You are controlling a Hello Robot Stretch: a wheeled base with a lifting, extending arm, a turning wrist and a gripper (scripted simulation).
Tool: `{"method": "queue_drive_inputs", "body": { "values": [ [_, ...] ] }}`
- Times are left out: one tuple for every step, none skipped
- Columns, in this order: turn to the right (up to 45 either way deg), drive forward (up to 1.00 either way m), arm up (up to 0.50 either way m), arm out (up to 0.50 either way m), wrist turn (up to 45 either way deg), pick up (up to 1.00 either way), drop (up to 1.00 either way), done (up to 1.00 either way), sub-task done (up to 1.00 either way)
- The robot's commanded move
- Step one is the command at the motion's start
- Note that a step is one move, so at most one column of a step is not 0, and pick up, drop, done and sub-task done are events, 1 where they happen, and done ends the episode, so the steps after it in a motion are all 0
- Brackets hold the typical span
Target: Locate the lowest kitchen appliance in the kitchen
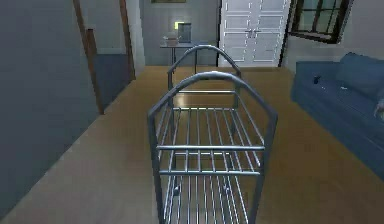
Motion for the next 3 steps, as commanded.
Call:
{"method": "queue_drive_inputs", "body": {
  "values": [
    [-45.0,0.00,0.00,0.00,0.0,0.00,0.00,0.00,0.00],
    [-12.0,0.00,0.00,0.00,0.0,0.00,0.00,0.00,0.00],
    [0.0,0.85,0.00,0.00,0.0,0.00,0.00,0.00,0.00]
  ]
}}
